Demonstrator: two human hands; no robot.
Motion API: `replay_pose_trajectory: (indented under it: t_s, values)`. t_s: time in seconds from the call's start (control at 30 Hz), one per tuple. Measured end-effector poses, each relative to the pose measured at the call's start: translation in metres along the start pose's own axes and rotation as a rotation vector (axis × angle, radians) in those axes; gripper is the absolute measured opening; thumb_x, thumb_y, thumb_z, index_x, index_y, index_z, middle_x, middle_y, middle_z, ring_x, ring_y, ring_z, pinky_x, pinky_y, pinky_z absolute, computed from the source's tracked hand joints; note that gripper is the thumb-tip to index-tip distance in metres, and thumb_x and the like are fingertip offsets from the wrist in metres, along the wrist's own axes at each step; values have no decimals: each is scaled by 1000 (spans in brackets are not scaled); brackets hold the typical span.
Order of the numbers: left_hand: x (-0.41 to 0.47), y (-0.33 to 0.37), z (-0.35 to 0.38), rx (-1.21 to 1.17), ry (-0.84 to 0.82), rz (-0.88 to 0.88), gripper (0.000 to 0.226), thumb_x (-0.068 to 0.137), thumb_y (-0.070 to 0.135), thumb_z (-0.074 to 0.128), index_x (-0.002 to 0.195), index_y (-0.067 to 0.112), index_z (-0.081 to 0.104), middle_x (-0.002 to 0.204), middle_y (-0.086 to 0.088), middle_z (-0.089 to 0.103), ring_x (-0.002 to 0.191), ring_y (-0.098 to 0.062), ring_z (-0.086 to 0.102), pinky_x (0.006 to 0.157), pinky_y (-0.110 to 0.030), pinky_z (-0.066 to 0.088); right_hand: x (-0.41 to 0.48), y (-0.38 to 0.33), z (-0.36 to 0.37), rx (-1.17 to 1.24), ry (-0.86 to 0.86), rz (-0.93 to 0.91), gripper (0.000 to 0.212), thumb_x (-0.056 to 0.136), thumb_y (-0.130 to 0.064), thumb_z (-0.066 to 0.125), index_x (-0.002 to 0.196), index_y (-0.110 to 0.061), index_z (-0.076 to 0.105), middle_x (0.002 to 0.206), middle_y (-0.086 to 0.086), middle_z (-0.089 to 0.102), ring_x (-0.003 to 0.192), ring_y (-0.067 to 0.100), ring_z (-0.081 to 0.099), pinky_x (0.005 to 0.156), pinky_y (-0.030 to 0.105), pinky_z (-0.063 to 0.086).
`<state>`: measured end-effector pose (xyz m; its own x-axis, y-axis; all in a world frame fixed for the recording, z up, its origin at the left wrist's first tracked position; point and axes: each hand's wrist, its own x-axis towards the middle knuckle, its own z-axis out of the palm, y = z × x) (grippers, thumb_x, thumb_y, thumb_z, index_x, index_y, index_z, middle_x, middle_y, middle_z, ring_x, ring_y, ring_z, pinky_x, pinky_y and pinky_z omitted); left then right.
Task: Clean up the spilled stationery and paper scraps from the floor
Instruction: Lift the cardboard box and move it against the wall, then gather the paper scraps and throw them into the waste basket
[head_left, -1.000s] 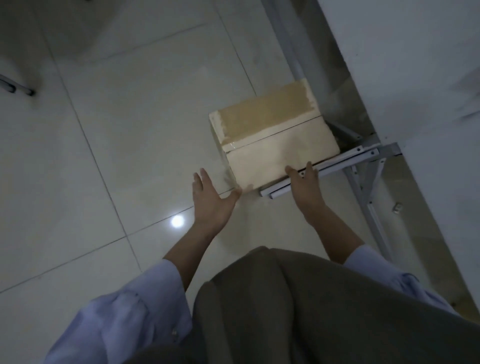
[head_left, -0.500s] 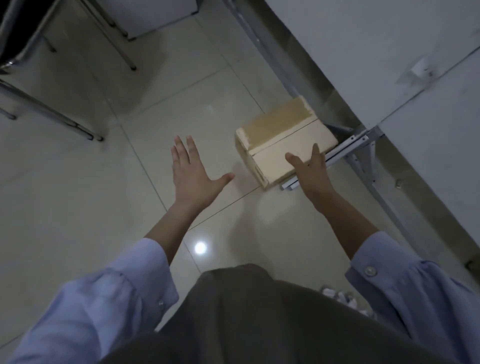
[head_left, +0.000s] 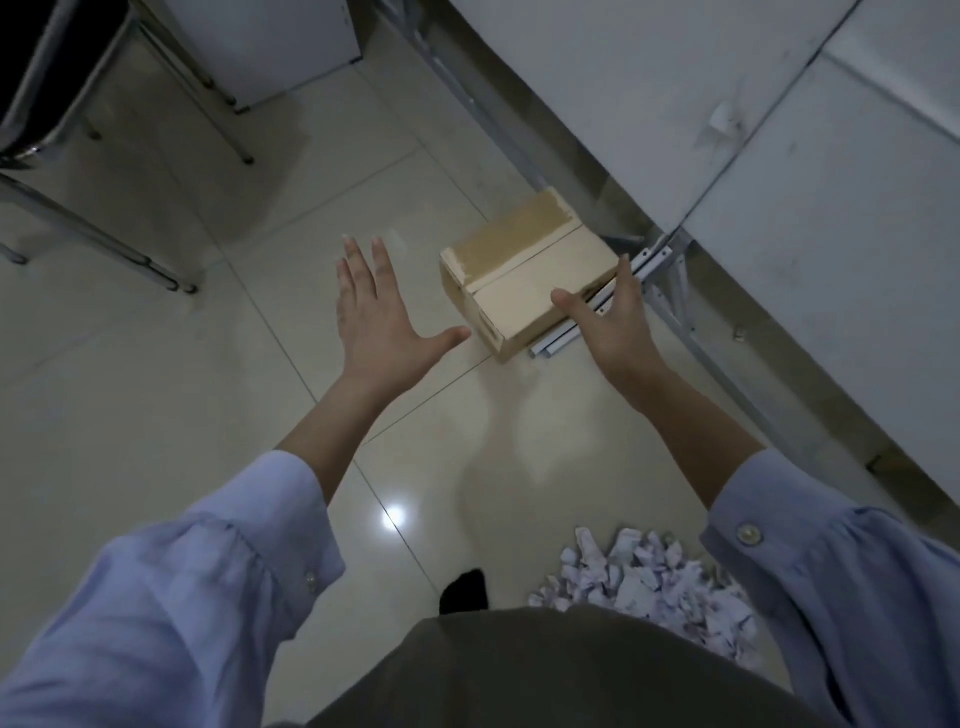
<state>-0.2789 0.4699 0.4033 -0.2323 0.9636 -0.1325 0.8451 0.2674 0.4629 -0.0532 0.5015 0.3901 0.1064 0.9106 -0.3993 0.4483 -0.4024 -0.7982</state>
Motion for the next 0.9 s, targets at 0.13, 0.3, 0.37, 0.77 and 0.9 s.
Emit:
replay_pose_trajectory:
  t_s: [0.13,0.3,0.37,0.77,0.9]
  values:
    - [-40,20,-1,24,-4,53,125,68,67,66,149,15,-14,156,-9,-24,144,-28,-20,117,-44,-3,-42,12,-25,-21,16,-16,104,78,-63,62,153,-33,-3,162,1,-7,149,25,-2,119,50,8]
    - [-104,45,0,39,-24,93,128,65,70,66,149,17,-15,155,-8,-27,144,-27,-22,117,-48,-2,-109,37,-61,-40,30,-67,107,73,-72,59,152,-36,-4,162,-2,-5,149,24,0,118,55,11]
    - [-132,56,0,34,-23,116,128,65,69,66,149,18,-15,155,-8,-28,143,-27,-23,117,-48,-3,-139,48,-78,-37,26,-64,107,74,-72,58,151,-36,-5,162,-3,-8,149,24,-2,118,55,11]
    - [-301,96,7,103,-64,247,129,66,67,68,148,17,-18,154,-9,-28,143,-28,-23,117,-48,-3,-311,116,-155,-72,121,4,101,79,-65,58,151,-38,-8,161,2,-14,149,26,-5,117,51,9]
    - [-327,81,9,134,-107,260,128,66,69,67,148,18,-17,155,-10,-27,144,-29,-21,118,-49,-1,-344,135,-152,-64,146,33,101,79,-66,58,151,-37,-7,161,0,-11,148,25,-7,116,50,7]
